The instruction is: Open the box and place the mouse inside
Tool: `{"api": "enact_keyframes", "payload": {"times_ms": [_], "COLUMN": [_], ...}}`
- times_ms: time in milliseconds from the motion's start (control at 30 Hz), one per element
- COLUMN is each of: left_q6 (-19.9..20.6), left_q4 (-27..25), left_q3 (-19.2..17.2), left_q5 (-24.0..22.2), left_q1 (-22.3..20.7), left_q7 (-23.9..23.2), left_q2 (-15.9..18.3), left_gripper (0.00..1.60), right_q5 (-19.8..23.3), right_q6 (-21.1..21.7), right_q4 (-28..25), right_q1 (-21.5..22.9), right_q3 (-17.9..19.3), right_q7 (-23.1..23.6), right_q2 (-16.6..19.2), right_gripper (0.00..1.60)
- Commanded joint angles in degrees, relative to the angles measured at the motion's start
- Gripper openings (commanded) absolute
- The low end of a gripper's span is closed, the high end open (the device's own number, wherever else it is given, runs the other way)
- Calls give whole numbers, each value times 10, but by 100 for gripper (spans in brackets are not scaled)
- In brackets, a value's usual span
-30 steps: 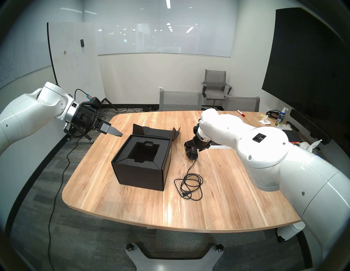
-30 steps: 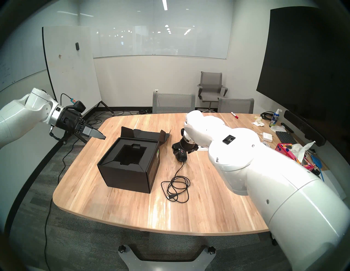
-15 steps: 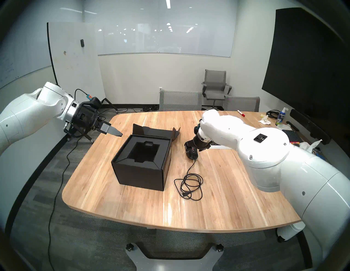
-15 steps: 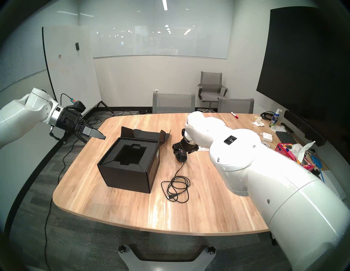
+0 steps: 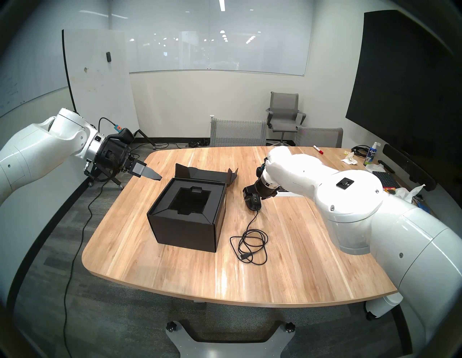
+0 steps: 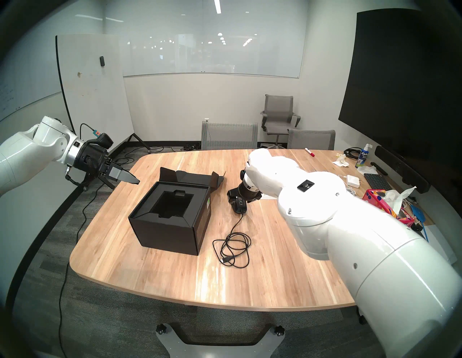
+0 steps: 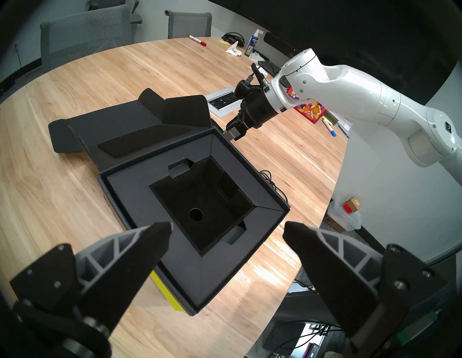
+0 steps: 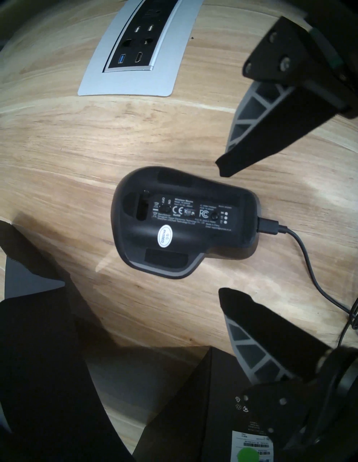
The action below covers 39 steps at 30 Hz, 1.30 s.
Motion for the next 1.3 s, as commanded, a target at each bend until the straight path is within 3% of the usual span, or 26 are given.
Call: {"api": "enact_keyframes", "payload": {"times_ms": [0, 467, 1267], "left_q6": [-1, -1, -1], "left_q4": [-1, -1, -1], "left_q3": [-8, -8, -8], "left_q5": [-3, -4, -4], "left_q1": [-11, -11, -11], "left_q7": [-12, -11, -11], "left_q2": [0, 0, 0], "left_gripper": [160, 160, 160], "right_q5": [-1, -1, 3], "right_q6": [-9, 1, -17], "right_q4": [3, 5, 4], "right_q1": [8, 4, -2], "right_q3": [1, 6, 23], "right_q7": [2, -3, -11], "right_q2": [1, 1, 8], "right_gripper": [160, 160, 160]}}
